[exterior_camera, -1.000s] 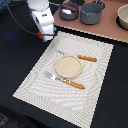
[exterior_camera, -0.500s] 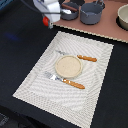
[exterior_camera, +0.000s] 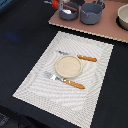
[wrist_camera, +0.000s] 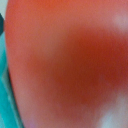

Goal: Place the fish, sausage, and tomato into the frying pan.

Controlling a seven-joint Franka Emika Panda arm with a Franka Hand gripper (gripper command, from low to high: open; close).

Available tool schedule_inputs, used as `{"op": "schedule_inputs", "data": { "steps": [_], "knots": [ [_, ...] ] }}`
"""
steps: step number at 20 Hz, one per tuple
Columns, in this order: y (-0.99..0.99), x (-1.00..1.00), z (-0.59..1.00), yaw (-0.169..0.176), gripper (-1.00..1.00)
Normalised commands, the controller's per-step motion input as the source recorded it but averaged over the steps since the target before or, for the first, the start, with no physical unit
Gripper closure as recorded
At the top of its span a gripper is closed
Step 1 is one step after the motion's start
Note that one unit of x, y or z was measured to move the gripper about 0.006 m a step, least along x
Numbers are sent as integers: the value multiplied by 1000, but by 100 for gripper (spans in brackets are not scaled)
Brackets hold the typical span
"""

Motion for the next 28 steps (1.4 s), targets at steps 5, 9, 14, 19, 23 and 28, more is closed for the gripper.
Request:
{"op": "schedule_inputs", "data": {
  "steps": [5,9,14,19,23,28],
  "knots": [
    [602,303,-11,2,100],
    [436,134,0,9,100],
    [422,19,9,6,-100],
    [322,-3,634,6,-100],
    [193,-31,736,11,-100],
    [-30,7,957,-11,-100]
  ]
}}
